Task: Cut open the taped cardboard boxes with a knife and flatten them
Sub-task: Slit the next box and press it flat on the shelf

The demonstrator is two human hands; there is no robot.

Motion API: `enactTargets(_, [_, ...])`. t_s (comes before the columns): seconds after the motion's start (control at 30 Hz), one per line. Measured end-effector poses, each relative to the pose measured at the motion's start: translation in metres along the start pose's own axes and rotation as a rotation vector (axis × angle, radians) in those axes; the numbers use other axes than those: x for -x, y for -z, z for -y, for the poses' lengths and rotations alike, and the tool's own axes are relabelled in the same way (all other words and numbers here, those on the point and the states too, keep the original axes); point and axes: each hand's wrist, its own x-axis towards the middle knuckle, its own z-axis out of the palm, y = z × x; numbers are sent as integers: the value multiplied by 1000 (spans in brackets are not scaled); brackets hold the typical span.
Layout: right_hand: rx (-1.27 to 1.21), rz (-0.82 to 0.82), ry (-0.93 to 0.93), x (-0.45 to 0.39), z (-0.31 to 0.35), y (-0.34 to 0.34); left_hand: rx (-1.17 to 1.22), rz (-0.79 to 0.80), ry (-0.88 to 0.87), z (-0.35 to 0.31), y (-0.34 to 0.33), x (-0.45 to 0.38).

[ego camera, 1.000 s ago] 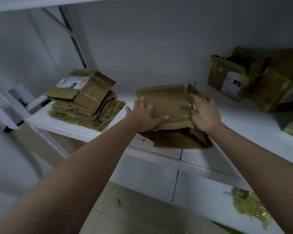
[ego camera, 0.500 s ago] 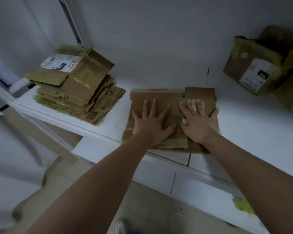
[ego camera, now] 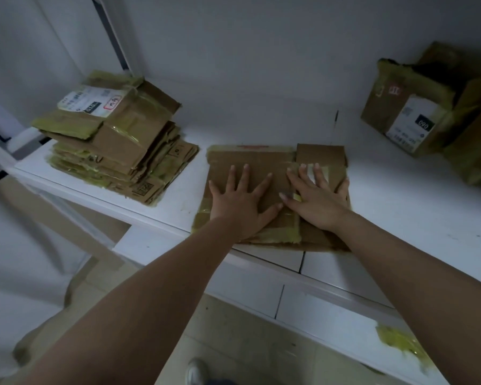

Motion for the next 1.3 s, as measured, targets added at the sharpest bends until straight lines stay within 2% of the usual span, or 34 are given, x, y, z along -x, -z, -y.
enactTargets(0.13, [95,-16,2,1,1,-4,3,27,-78,13,1,5])
enactTargets(0.37, [110,-29,-6,-3,1,-8,-36,-7,-68,11,-3,6])
enactTargets(0.53, [-19,-185,15,16,-2,-9,-9,2,-52,12,-1,11])
enactTargets(0.63, [95,-231,-75,31,-6,-14,-19,-2,51,11,-2,16])
enactTargets(0.73, [152,-165,-140,33,-5,-16,34,-21,226,6,-7,24])
enactTargets(0.87, [178,-114,-156,31,-2,-17,50,-16,258,5,-9,26])
enactTargets(1.0, [184,-213,-269,36,3,-19,55,-34,323,0,-7,27])
enactTargets(1.1, [92,-254,-429,43,5,-24,120,-48,520,-9,-5,36])
enactTargets(1.17, [14,-282,-502,46,5,-25,172,-46,589,-14,-4,42])
enactTargets(1.3, [-63,-462,-450,55,6,-25,238,-97,580,-14,-2,51])
